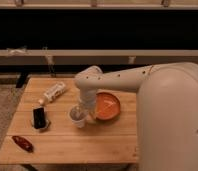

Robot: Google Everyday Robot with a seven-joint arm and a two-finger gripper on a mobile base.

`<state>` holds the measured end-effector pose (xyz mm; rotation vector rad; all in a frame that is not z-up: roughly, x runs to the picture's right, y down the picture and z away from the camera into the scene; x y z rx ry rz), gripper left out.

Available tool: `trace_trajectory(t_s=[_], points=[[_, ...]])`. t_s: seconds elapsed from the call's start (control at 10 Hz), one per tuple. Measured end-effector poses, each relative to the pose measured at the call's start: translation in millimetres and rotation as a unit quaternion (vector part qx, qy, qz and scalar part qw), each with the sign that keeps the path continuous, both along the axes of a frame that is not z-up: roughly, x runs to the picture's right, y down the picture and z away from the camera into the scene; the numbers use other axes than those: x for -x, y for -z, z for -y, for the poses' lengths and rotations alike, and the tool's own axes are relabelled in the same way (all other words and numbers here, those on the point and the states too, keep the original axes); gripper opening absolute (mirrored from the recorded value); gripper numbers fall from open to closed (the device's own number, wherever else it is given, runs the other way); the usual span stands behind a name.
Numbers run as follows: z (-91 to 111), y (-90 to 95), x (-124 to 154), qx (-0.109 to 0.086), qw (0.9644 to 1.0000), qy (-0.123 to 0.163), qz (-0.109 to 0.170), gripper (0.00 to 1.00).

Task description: Pick up the ceramic cup

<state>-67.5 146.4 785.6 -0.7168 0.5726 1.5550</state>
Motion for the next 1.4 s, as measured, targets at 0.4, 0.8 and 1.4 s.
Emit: trace_trajectory(t_s=[0.4,0.8,1.4], points=[[-19,-12.9,4,0.016,0.9999,0.001,-0.005,0.31],[2,9.8,-6,0.005,0.9999,-0.013,-0.009,0.0],[58,51.5,9,-0.035,0.9988,-0.009,0.034,0.0]])
